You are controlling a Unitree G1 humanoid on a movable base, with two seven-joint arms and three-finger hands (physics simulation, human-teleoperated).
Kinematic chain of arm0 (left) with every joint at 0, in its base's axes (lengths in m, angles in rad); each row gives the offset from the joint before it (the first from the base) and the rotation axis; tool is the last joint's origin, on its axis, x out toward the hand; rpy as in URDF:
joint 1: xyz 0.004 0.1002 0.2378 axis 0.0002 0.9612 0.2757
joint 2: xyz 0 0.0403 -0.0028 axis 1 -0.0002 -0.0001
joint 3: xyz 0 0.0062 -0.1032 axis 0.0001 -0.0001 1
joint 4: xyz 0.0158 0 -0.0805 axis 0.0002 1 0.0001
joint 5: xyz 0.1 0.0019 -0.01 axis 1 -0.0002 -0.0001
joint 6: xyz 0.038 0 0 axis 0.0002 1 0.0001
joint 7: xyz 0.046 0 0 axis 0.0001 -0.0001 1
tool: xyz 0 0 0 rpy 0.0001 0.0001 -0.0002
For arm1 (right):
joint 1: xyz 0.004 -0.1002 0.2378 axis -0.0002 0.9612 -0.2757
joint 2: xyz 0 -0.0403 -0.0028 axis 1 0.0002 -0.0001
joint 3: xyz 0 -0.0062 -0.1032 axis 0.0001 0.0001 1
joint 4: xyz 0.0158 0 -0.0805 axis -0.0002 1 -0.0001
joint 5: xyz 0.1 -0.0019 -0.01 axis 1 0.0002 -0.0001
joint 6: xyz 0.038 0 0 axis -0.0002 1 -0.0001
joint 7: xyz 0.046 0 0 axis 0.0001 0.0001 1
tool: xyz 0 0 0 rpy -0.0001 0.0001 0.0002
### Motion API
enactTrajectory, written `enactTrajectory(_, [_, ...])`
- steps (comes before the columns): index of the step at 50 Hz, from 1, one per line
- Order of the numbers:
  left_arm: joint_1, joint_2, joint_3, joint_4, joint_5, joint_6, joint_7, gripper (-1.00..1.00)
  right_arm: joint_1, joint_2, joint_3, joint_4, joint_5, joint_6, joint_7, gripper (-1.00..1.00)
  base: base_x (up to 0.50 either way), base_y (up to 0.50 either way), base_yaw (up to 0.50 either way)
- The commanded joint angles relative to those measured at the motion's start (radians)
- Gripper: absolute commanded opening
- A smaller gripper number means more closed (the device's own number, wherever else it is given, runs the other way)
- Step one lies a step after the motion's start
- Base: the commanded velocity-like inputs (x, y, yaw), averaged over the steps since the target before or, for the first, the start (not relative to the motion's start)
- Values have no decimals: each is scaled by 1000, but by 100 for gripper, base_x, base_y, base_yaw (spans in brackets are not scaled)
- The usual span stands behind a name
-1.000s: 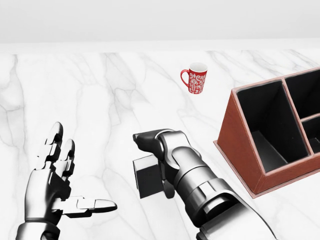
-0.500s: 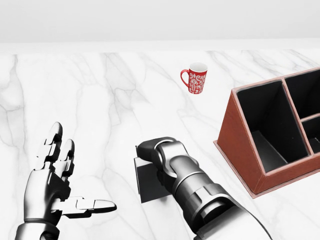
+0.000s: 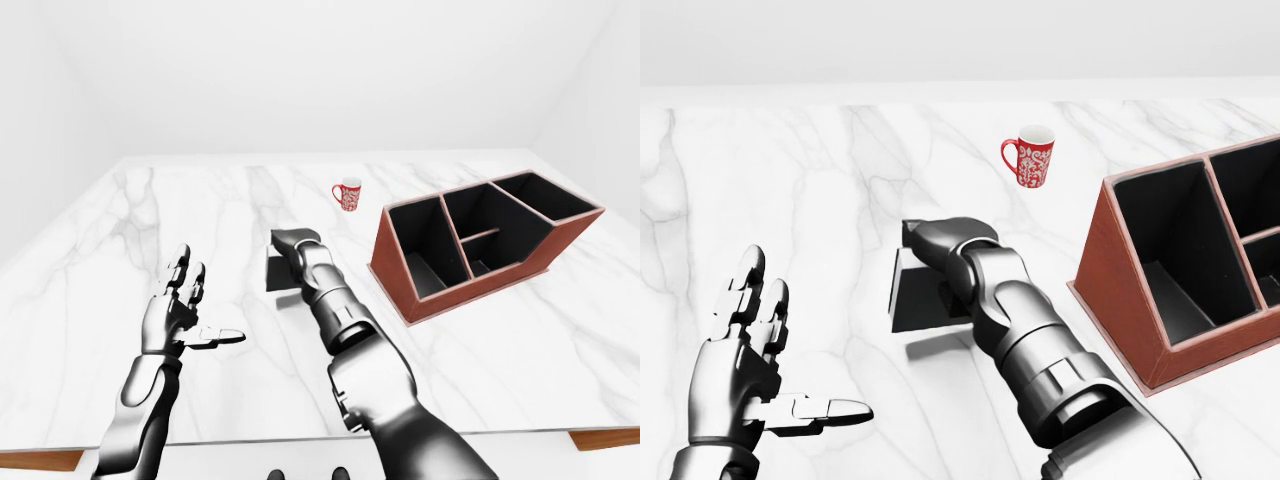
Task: Pick up the book and place it in the left compartment of the caddy.
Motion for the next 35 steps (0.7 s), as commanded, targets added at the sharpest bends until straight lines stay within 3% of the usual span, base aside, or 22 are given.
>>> enactTrajectory(1, [-2,0,1,4,2,0,4,100,4,-46,-37,-275,17,0,49,-100,0,0,0])
enactTrajectory(9, [-5,0,2,4,0,4,7,100,75,-98,-52,-555,1,0,107,-100,0,0,0])
enactTrajectory(15, [-4,0,2,2,-1,5,7,100,125,-121,-90,-705,-3,0,85,-100,0,0,0])
enactTrajectory(27, [-8,0,2,19,2,-2,8,100,183,-214,-187,-897,214,0,-46,-100,0,0,0])
enactTrajectory(35, [-13,1,3,29,4,-3,11,100,250,-294,-234,-1064,345,0,-73,-100,0,0,0])
